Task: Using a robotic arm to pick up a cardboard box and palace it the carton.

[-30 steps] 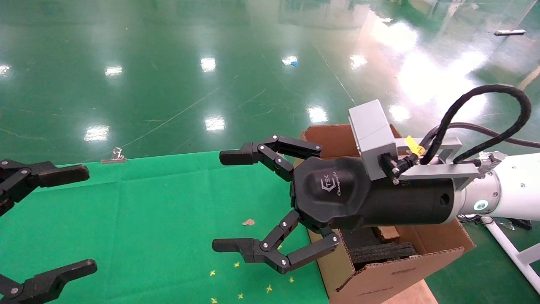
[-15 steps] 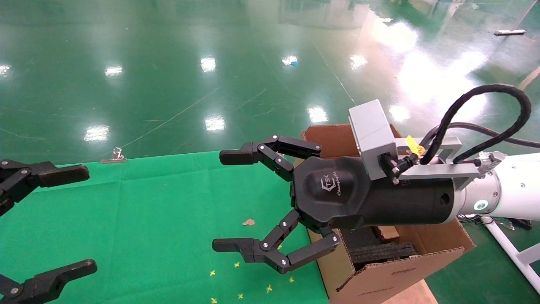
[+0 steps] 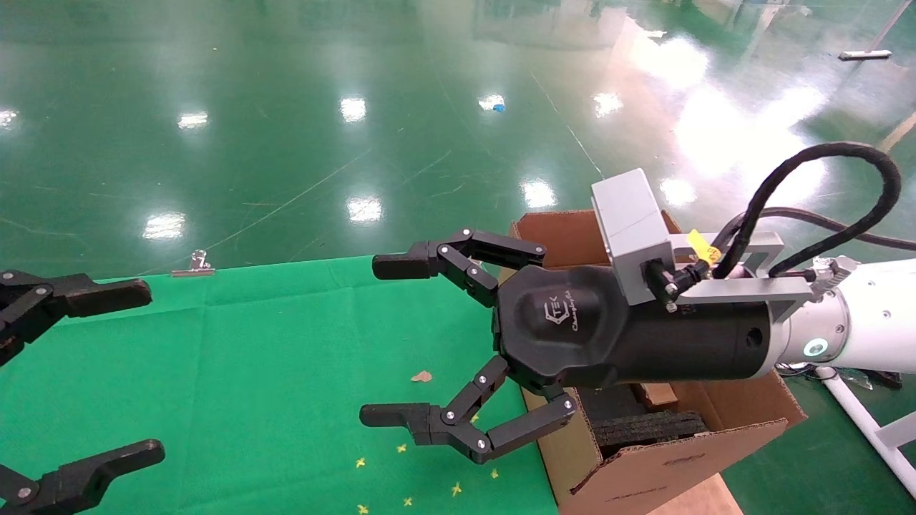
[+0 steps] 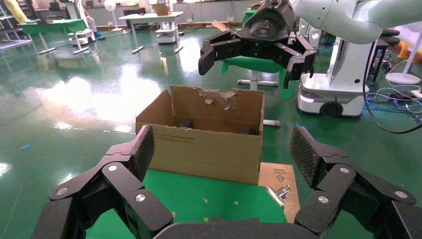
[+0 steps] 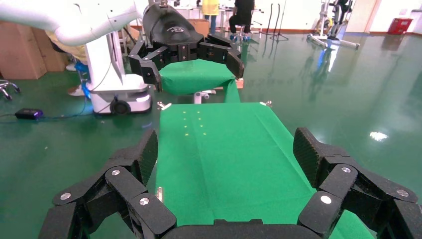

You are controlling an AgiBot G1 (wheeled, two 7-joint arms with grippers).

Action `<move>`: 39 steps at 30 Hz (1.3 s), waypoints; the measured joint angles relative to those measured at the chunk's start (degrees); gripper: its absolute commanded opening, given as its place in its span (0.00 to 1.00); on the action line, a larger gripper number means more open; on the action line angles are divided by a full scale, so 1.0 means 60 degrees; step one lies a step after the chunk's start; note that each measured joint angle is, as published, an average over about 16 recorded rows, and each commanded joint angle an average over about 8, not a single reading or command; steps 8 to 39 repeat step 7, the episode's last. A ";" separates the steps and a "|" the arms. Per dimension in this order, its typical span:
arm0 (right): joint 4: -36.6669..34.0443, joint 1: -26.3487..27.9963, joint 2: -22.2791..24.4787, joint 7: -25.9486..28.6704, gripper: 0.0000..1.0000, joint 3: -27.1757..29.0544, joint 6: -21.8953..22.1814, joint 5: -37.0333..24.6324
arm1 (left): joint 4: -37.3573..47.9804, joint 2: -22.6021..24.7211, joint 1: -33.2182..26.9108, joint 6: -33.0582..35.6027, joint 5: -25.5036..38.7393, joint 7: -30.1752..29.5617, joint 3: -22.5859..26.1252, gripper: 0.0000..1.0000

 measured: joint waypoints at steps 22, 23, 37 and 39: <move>0.0000 0.0000 0.0000 0.0000 1.00 0.0000 0.0000 0.0000 | 0.0000 0.0000 0.0000 0.0000 0.0000 0.0000 0.0000 1.00; 0.0000 0.0000 0.0000 0.0000 1.00 0.0000 0.0000 0.0000 | 0.0000 0.0000 0.0000 0.0000 0.0000 0.0000 0.0000 1.00; 0.0000 0.0000 0.0000 0.0000 1.00 0.0000 0.0000 0.0000 | 0.0000 0.0000 0.0000 0.0000 0.0000 0.0000 0.0000 1.00; 0.0000 0.0000 0.0000 0.0000 1.00 0.0000 0.0000 0.0000 | 0.0000 0.0000 0.0000 0.0000 0.0000 0.0000 0.0000 1.00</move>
